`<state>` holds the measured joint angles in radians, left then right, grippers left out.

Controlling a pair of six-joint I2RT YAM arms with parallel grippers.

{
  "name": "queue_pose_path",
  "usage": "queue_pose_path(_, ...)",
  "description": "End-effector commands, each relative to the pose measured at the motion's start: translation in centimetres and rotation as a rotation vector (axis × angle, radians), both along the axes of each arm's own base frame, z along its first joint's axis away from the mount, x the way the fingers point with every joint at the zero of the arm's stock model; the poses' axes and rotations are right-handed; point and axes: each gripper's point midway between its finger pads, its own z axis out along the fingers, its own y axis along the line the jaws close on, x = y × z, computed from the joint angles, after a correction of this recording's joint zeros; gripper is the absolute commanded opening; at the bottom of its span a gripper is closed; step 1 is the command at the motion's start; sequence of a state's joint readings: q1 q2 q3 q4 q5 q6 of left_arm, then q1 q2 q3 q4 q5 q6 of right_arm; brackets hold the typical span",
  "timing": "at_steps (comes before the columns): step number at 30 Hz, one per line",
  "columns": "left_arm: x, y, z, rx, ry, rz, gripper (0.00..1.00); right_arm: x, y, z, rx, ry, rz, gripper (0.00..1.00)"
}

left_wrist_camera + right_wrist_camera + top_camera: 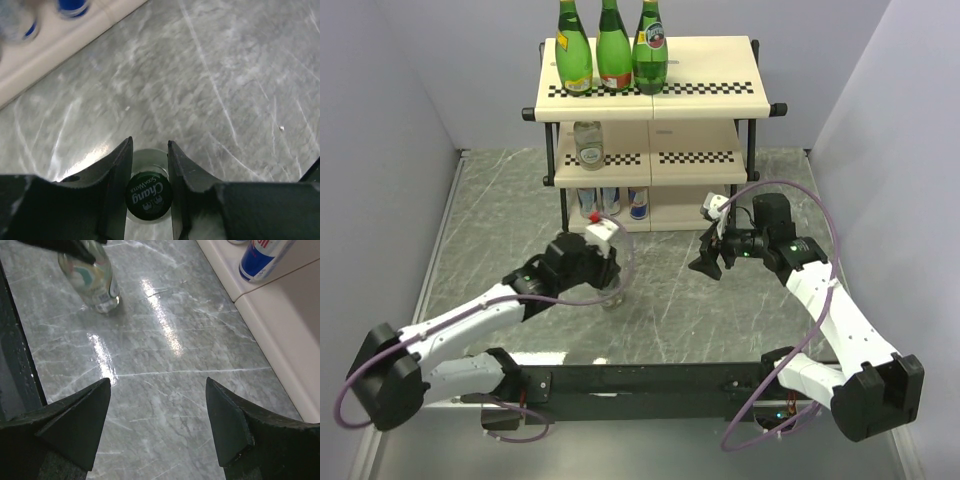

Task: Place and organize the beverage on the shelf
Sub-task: Move the drink to the center of the board.

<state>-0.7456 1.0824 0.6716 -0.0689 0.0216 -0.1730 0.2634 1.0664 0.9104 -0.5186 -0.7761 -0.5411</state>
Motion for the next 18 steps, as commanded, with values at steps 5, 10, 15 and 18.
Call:
queue_pose_path(5,2.3,-7.2,7.5,-0.112,-0.277,-0.121,0.0,1.1,-0.3,0.9,-0.003,-0.035,-0.015,0.82)
queue_pose_path(10,3.1,-8.9,8.1,-0.137,-0.303,-0.136,0.01,1.1,-0.3,0.7,-0.007,-0.029,-0.014,0.82)
queue_pose_path(15,3.4,-10.9,7.4,-0.126,-0.298,-0.172,0.01,1.2,-0.3,0.5,-0.009,-0.025,-0.014,0.82)
queue_pose_path(18,3.6,-11.7,6.9,-0.115,-0.286,-0.179,0.01,1.2,-0.3,0.5,-0.012,-0.024,-0.014,0.83)
